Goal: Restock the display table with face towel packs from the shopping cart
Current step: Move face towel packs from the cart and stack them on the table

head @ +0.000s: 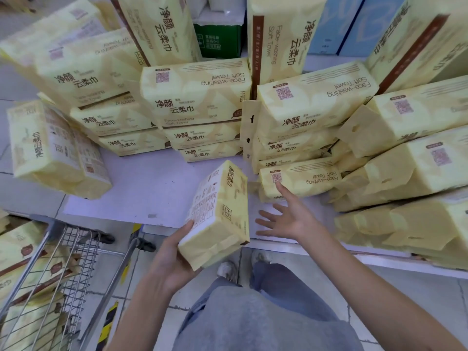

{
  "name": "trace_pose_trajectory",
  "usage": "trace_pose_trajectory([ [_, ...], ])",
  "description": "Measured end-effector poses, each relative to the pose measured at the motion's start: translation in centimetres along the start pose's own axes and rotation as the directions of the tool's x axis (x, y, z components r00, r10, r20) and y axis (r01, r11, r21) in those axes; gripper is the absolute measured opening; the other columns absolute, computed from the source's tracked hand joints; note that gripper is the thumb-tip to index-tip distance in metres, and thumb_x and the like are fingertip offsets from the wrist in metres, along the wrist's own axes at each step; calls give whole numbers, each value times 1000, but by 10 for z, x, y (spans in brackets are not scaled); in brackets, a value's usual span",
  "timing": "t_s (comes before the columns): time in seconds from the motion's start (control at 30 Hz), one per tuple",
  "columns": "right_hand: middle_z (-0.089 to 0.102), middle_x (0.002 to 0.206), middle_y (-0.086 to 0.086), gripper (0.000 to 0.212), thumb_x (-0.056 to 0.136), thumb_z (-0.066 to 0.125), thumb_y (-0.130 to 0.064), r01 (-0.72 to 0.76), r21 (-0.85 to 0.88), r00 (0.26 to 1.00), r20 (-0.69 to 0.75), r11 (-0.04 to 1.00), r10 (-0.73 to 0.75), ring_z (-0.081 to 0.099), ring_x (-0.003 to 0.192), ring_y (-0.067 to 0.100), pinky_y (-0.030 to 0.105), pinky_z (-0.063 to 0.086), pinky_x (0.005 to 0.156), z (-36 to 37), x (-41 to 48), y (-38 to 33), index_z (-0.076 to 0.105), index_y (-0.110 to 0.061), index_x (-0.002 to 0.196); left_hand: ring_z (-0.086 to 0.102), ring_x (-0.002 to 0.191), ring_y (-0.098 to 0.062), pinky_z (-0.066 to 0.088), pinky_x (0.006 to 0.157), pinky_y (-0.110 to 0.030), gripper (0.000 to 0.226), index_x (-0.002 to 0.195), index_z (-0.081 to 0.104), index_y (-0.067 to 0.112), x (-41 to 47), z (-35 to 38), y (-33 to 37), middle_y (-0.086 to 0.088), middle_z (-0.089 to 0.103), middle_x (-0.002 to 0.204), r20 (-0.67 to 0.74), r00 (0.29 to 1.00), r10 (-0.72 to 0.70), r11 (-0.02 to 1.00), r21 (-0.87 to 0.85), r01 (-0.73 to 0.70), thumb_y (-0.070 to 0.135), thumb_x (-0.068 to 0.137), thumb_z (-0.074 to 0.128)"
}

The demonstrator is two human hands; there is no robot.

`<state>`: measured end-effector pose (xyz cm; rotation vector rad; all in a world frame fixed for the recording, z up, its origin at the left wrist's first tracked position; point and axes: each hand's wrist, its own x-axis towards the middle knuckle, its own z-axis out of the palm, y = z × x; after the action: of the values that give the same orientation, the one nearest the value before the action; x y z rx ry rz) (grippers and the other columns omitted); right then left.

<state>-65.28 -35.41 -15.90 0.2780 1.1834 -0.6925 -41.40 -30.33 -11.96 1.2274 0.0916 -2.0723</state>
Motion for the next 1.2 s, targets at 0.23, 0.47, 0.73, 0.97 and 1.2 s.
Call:
trace_pose_trajectory([
  [0.23, 55, 134, 13, 76, 64, 75, -46, 69, -203, 942, 336, 977, 3, 56, 116, 31, 46, 40, 104, 29, -11, 24, 55, -15, 131, 71, 79, -27, 59, 60, -37, 93, 113, 60, 3, 11, 14, -7, -16, 71, 99, 183, 976, -120, 981, 173, 88, 17, 29, 98],
  [0.47, 59, 129, 16, 90, 39, 93, -28, 80, -202, 883, 468, 976, 24, 57, 118, 31, 41, 44, 102, 17, -21, 14, 64, -6, 121, 69, 91, -24, 56, 76, -32, 86, 115, 62, 8, 17, 10, 14, -9, 70, 107, 179, 958, -223, 756, 653, 54, 42, 43, 93],
  [0.73, 62, 115, 3, 80, 71, 70, 3, 391, -677, 896, 434, 623, -91, 70, 83, 16, 28, 55, 60, 22, -47, -12, 40, -33, 136, 65, 101, -38, 52, 85, -47, 101, 142, 35, 8, 30, 20, 74, -19, 55, 129, -137, 990, -24, 756, 645, 108, 62, 60, 62],
  [0.97, 40, 131, -10, 93, 72, 79, -11, 496, -854, 853, 513, -157, -95, 48, 112, 10, 22, 42, 92, 38, -67, -18, 27, -43, 142, 66, 90, -33, 53, 80, -45, 58, 99, 65, 10, 46, 54, 69, -16, 69, 100, -125, 972, -201, 707, 668, 233, 63, 76, 56],
  [1.2, 34, 135, -15, 87, 70, 81, -21, 528, -798, 785, 589, -290, -192, 31, 126, 4, 14, 26, 98, 26, -66, -21, 33, -38, 141, 69, 84, -31, 51, 85, -50, 27, 102, 63, 7, 49, 47, 44, -16, 72, 92, -50, 986, -159, 823, 544, 161, 24, 80, 64],
])
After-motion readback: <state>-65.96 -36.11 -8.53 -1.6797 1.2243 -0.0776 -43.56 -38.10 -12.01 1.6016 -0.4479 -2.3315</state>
